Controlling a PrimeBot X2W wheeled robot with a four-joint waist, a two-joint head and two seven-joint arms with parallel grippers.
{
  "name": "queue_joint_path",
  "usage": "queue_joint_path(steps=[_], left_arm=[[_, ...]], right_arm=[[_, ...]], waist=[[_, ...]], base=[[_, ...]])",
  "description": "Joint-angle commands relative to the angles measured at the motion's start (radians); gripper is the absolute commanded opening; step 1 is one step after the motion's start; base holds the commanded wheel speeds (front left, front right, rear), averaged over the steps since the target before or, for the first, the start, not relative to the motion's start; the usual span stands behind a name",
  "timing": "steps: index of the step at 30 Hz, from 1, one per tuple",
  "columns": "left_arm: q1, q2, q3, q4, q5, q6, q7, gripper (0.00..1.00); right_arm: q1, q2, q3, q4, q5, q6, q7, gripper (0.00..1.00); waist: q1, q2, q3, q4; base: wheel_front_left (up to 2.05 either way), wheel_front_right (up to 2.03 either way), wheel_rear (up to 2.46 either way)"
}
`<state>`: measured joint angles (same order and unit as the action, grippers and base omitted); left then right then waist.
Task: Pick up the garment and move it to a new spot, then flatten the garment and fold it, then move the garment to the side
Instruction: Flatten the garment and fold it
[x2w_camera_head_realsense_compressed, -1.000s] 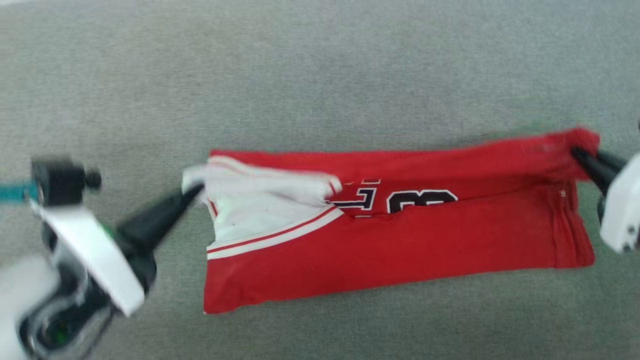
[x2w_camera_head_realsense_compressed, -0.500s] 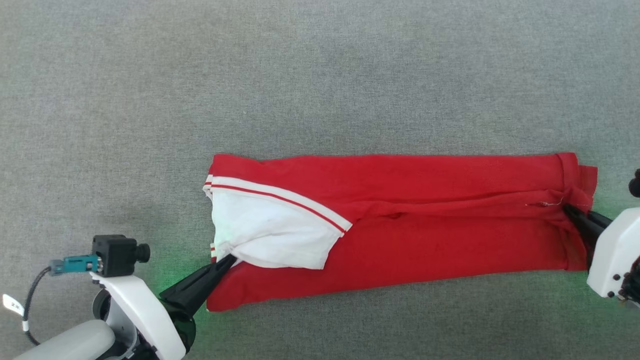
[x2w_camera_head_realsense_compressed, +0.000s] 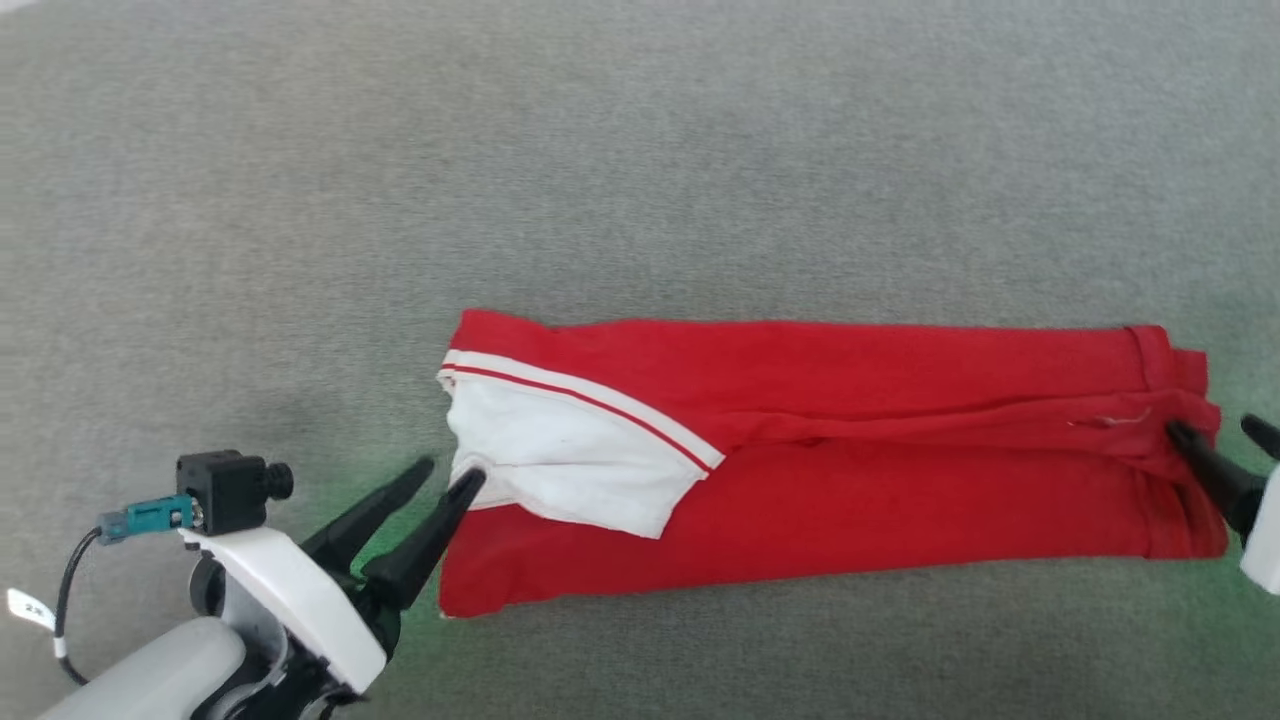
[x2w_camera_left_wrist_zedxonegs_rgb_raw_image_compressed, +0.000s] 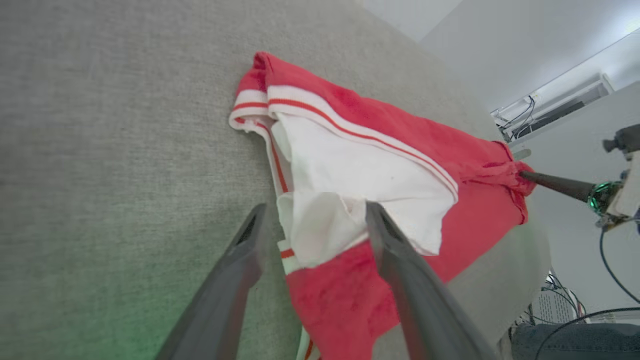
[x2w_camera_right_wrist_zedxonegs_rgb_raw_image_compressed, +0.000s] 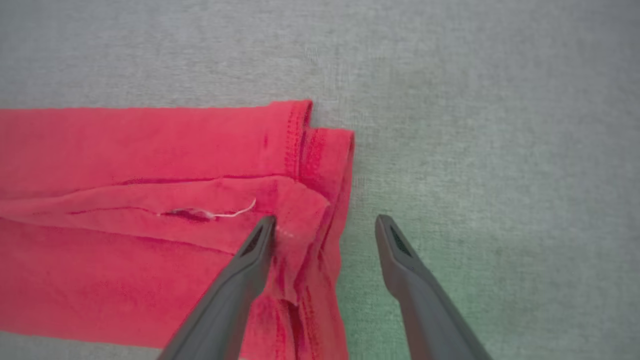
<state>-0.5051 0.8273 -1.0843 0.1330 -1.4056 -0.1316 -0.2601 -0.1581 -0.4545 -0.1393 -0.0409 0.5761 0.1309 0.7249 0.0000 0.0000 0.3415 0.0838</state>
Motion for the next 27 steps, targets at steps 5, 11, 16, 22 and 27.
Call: queue_joint_path(steps=[5, 11, 16, 22, 27], left_arm=[[0.134, -0.146, 0.239, 0.082, 0.144, 0.003, -0.006, 1.0], [0.253, -0.304, 0.501, 0.141, 0.401, 0.003, -0.006, 1.0], [0.313, -0.41, 0.676, 0.108, 0.674, 0.003, -0.006, 1.0], [0.37, -0.518, 0.814, 0.018, 0.977, 0.003, -0.006, 1.0], [0.392, -0.569, 0.861, -0.048, 1.085, 0.003, -0.006, 1.0]], right_arm=[[0.023, 0.023, -0.056, 0.093, 0.024, -0.001, 0.058, 1.0], [0.005, 0.042, -0.057, 0.194, 0.032, 0.0, 0.084, 1.0], [-0.013, 0.042, -0.045, 0.251, 0.028, 0.0, 0.098, 1.0], [-0.025, 0.049, -0.045, 0.305, 0.036, 0.0, 0.132, 0.93], [-0.024, 0.05, -0.045, 0.323, 0.029, -0.001, 0.151, 0.0]], waist=[[0.0, 0.0, -0.036, 0.067], [0.0, 0.0, -0.05, 0.111], [0.0, 0.0, -0.053, 0.133], [0.0, 0.0, -0.052, 0.146], [0.0, 0.0, -0.05, 0.147]], base=[[0.0, 0.0, 0.0], [0.0, 0.0, 0.0], [0.0, 0.0, 0.0], [0.0, 0.0, 0.0], [0.0, 0.0, 0.0]])
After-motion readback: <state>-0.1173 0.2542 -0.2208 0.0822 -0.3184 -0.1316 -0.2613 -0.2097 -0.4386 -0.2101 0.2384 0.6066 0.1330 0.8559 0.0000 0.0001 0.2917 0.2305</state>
